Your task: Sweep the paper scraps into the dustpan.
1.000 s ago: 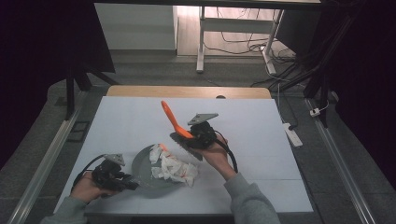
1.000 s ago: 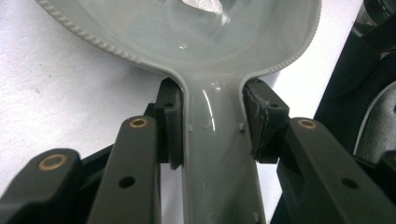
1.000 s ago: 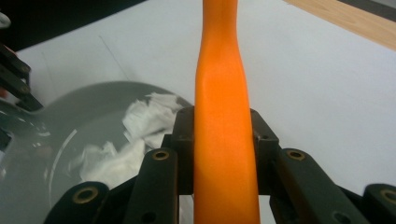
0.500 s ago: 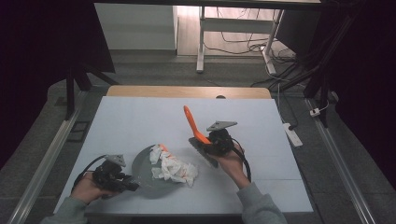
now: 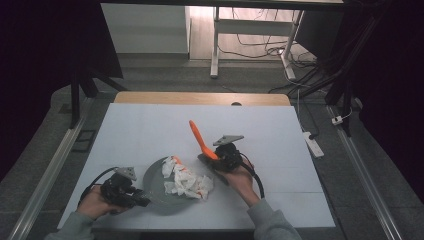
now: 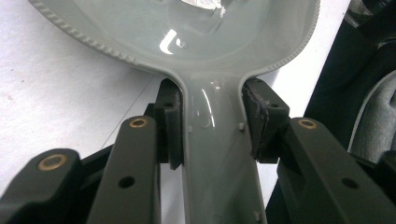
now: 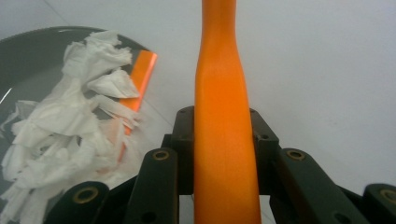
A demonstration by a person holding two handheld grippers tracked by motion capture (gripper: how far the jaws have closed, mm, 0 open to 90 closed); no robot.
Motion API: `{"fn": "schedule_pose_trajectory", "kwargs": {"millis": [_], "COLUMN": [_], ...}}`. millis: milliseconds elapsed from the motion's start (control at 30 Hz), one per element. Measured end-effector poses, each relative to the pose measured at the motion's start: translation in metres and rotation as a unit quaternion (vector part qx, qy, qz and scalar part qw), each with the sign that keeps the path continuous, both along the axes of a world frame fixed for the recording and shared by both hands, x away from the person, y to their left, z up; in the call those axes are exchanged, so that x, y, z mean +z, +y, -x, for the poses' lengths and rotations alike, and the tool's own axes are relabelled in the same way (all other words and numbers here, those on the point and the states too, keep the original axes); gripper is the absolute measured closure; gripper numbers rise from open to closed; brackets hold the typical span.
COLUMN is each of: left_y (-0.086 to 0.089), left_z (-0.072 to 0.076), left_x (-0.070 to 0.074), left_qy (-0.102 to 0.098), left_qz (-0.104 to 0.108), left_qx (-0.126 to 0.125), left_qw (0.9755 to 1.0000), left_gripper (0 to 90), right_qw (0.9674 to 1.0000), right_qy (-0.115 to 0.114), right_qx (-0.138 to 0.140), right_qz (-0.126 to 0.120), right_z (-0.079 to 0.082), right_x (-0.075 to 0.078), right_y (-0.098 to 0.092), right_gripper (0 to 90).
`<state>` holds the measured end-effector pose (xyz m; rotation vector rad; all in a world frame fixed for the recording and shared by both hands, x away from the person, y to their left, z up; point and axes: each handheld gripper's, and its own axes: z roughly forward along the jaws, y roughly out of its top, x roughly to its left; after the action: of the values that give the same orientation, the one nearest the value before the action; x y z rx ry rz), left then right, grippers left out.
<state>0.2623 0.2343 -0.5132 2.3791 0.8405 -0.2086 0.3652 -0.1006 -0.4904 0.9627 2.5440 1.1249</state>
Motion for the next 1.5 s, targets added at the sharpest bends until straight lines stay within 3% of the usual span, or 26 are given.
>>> {"fn": "schedule_pose_trajectory", "kwargs": {"millis": [200,333,400,467,600,800,933,967,1000,1033,1200,1333,1500], "left_y": [-0.005,-0.007,-0.007,-0.006,-0.006,-0.006,-0.006,-0.006,-0.006,-0.006,-0.007,-0.009,-0.011], "left_z": [0.001,0.001,0.001,0.001,0.001,0.001,0.001,0.001,0.001,0.001,0.001,0.0,0.001], "left_x": [0.001,0.001,0.001,0.001,0.001,0.0,0.0,0.0,0.0,0.0,-0.001,-0.001,-0.001], "left_qy": [0.0,-0.001,0.0,0.001,0.001,0.001,0.002,0.002,0.002,0.001,0.002,0.004,0.003], "left_qz": [0.001,-0.001,0.001,0.002,0.003,0.003,0.003,0.003,0.003,0.003,0.001,0.0,0.001], "left_qx": [-0.004,-0.007,-0.006,-0.007,-0.007,-0.006,-0.006,-0.006,-0.006,-0.006,-0.006,-0.008,-0.009], "left_qw": [1.0,1.0,1.0,1.0,1.0,1.0,1.0,1.0,1.0,1.0,1.0,1.0,1.0], "left_gripper": [61.7,61.7,61.7,61.7,61.7,61.7,61.7,61.7,61.7,61.7,61.7,61.7,61.7], "right_qw": [0.9997,0.9984,0.9961,0.9951,0.9944,0.9946,0.9972,0.9986,0.9986,0.9994,0.9999,1.0,0.999], "right_qy": [0.007,0.016,0.023,0.008,-0.011,-0.007,-0.02,-0.026,-0.026,-0.022,-0.001,0.006,0.002], "right_qx": [0.02,0.049,0.073,0.085,0.076,0.051,0.029,0.014,0.014,0.003,-0.01,0.004,0.045], "right_qz": [-0.006,-0.025,-0.043,-0.049,-0.073,-0.09,-0.066,-0.045,-0.045,-0.027,-0.014,-0.003,0.003], "right_z": [0.012,0.022,0.031,0.036,0.035,0.026,0.019,0.014,0.014,0.008,0.002,0.007,0.024], "right_x": [-0.001,0.0,0.005,0.012,0.026,0.032,0.03,0.026,0.026,0.019,0.006,-0.002,-0.004], "right_y": [0.022,0.043,0.056,0.06,0.05,0.029,0.018,0.013,0.013,0.009,0.005,0.018,0.046], "right_gripper": [70.3,70.3,70.3,70.3,70.3,70.3,70.3,70.2,70.2,70.3,70.3,70.3,70.3]}}
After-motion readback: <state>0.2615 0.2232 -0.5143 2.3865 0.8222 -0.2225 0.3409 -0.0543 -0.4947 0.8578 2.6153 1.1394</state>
